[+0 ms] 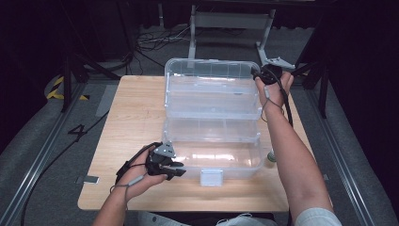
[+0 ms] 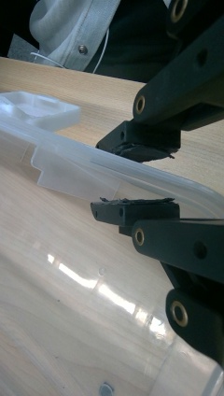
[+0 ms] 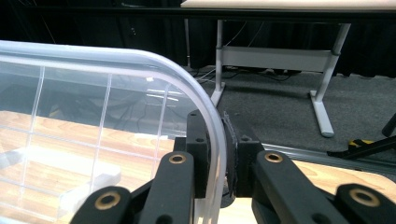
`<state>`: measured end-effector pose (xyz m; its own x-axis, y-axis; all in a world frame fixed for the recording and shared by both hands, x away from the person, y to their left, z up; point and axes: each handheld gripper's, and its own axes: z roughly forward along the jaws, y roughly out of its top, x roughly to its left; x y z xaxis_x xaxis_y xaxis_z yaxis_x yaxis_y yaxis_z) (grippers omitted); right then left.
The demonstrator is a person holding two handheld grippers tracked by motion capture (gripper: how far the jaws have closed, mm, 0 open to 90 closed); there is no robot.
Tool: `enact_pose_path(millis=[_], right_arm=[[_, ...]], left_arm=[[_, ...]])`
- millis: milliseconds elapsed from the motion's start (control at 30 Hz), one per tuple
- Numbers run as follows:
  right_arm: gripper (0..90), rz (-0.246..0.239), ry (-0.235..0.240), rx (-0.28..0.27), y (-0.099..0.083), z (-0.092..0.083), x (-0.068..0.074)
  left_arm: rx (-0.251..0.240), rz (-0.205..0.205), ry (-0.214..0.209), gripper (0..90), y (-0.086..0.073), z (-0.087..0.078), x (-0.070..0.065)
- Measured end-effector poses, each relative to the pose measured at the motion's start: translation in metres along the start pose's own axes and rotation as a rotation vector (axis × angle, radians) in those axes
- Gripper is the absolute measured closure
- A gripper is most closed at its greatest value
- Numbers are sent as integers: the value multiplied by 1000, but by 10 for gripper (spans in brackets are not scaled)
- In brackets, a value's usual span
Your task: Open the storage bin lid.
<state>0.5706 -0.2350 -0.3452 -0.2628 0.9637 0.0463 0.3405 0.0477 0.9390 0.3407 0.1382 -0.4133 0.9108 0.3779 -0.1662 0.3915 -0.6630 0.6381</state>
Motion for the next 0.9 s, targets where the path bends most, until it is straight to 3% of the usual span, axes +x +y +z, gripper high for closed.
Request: enact_pose_path(millis=[433, 633, 900], right_arm=[[815, -2, 18, 21, -6, 12, -6], [806, 27, 56, 34, -10, 18, -12], [807, 24, 77, 50, -15, 26, -16]], left_arm=[[-1, 0, 0, 717, 0, 0, 0], [0, -1, 0, 716, 0, 0, 0], [1, -3, -1, 716, 0, 0, 0]])
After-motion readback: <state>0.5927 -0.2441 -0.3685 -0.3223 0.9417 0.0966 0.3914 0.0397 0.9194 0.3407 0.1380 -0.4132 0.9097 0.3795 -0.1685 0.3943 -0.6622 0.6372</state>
